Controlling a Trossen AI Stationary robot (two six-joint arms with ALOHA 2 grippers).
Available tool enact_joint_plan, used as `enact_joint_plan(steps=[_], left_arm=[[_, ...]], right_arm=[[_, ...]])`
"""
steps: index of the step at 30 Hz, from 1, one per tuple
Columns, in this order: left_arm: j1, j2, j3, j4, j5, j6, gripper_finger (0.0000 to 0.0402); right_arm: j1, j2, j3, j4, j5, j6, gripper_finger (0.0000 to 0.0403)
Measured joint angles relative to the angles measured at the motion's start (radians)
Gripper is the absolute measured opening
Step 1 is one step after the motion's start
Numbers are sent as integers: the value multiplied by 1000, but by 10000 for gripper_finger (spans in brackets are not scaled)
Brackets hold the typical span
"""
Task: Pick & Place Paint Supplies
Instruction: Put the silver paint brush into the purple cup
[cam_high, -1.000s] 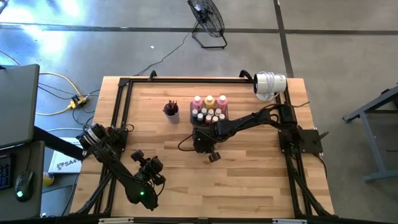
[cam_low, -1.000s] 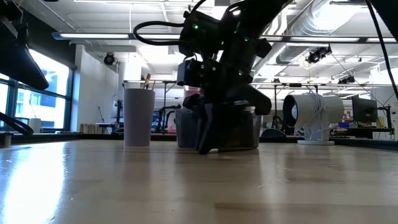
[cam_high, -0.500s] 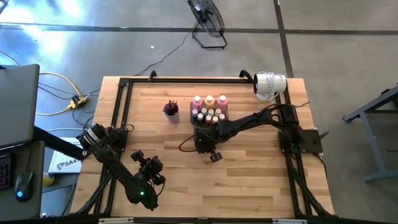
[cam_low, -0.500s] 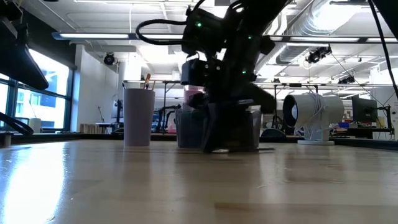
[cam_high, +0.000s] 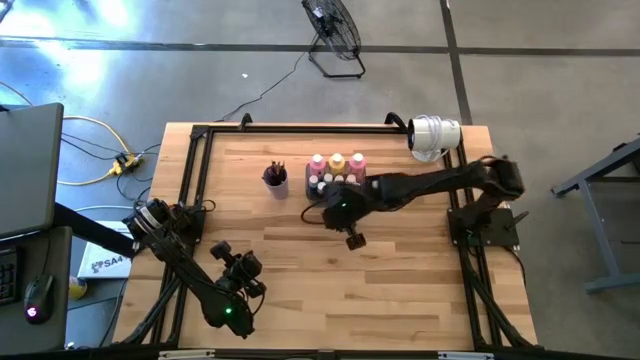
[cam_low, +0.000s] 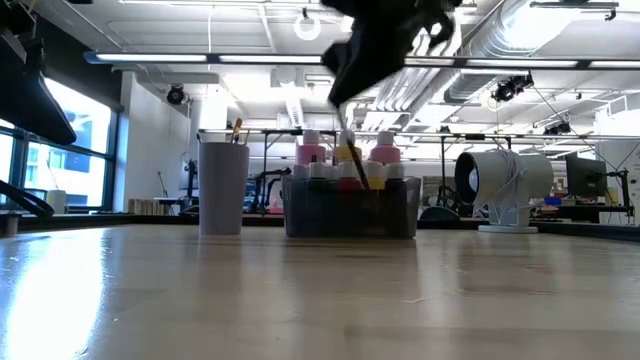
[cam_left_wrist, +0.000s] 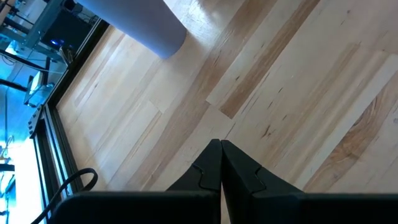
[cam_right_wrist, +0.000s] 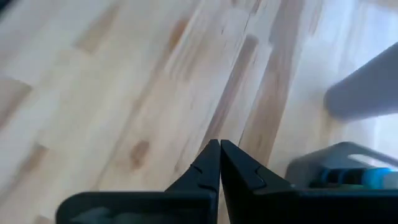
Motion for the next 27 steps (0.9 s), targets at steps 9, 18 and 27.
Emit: enact_joint_plan(steps=[9,18,27], left_arm=[[0,0,1,-1,-29,-8,0],[1,-1,-28,39,-442,-2,0],[-11,-165,-351,149,-587,-312,0]], right_arm=[[0,-233,1,8,-49,44,2],[6,-368,2,2,-97,72,2],[51,-368,2,1,-97,73,3]])
